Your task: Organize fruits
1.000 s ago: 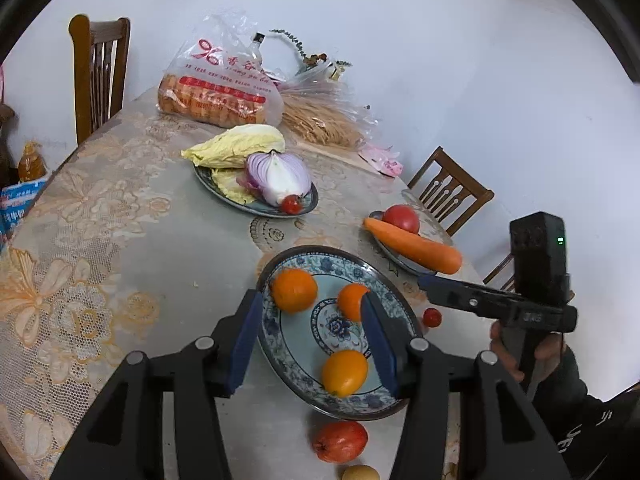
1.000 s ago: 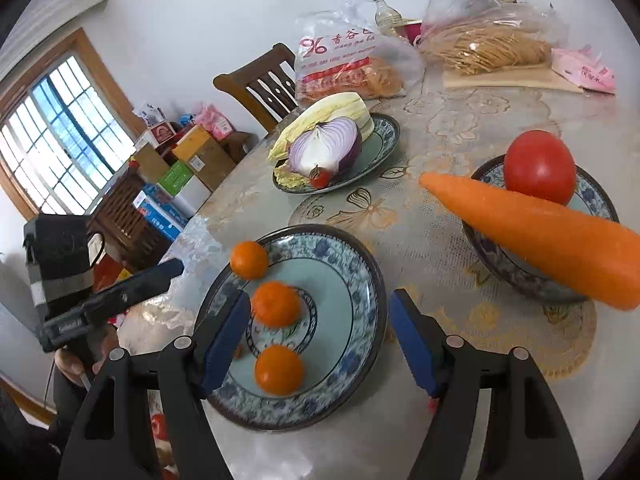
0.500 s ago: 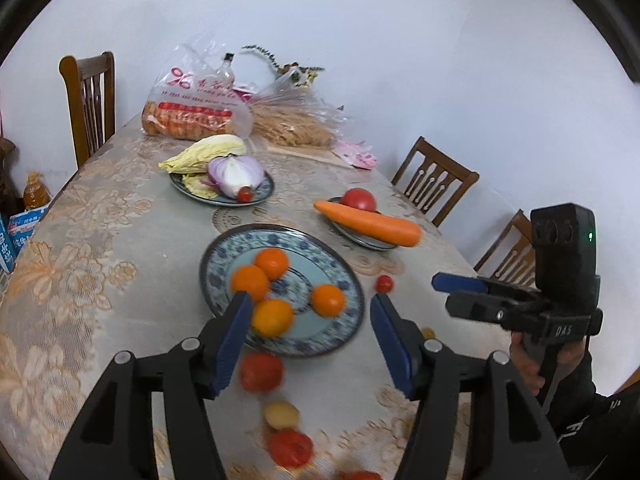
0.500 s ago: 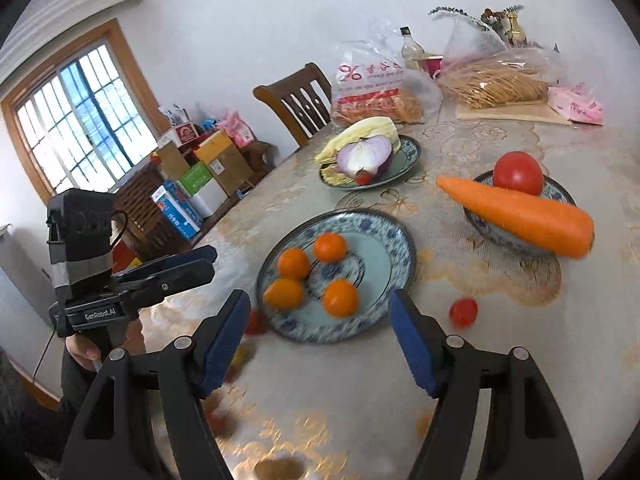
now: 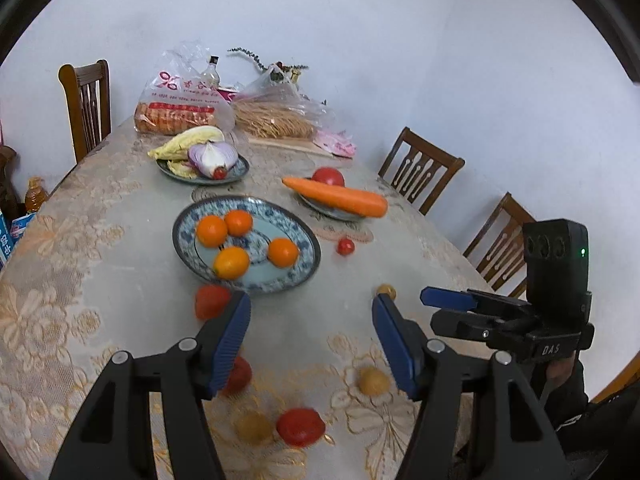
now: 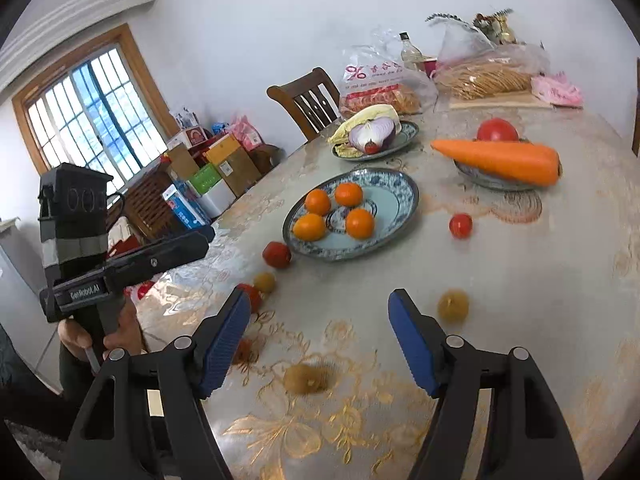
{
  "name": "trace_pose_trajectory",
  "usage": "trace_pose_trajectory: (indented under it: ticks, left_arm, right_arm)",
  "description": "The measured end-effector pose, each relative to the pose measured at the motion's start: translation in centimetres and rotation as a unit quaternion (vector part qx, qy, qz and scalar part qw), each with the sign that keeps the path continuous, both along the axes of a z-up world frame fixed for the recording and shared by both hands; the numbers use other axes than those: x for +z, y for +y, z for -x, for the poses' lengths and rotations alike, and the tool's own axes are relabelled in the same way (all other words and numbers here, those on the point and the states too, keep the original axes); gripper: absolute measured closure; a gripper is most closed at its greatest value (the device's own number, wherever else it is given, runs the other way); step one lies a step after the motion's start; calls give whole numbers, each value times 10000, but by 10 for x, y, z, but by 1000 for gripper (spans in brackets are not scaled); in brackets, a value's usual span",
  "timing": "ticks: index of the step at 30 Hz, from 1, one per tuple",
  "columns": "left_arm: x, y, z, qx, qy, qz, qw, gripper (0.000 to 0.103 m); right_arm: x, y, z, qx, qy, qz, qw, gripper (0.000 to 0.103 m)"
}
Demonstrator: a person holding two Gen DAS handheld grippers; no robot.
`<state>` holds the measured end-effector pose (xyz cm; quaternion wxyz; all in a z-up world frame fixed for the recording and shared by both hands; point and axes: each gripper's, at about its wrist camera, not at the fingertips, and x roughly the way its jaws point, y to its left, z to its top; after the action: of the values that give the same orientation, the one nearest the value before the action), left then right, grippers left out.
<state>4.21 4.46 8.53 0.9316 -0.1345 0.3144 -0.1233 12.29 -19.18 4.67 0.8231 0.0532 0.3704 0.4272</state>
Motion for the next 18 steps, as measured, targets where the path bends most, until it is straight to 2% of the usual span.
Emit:
trace_pose_trajectory:
  ticks: [8,13,15,17,18]
  left_arm:
    - [-16,-16,23,5,116,-64,9999,36]
    - [-29,-30,41,-321,75,-5,9995,36]
    - [-32,-35,50,-334,-3,-131,9994,36]
    - [-35,-35,58,-307,-61,-193,9993,36]
    - [-36,-35,62,-274,-93,-224,9993,36]
  right_arm:
    - [-16,-11,28,80,28,-43,10000,30]
    - [-28,-10,40,250,-5,30,9997,32]
    - [-33,-9,42,322,50,62,9994,36]
    - [-39,-8,45,410,84,119,9991,49]
    - [-40,-7,46,425,79,139,9990,51]
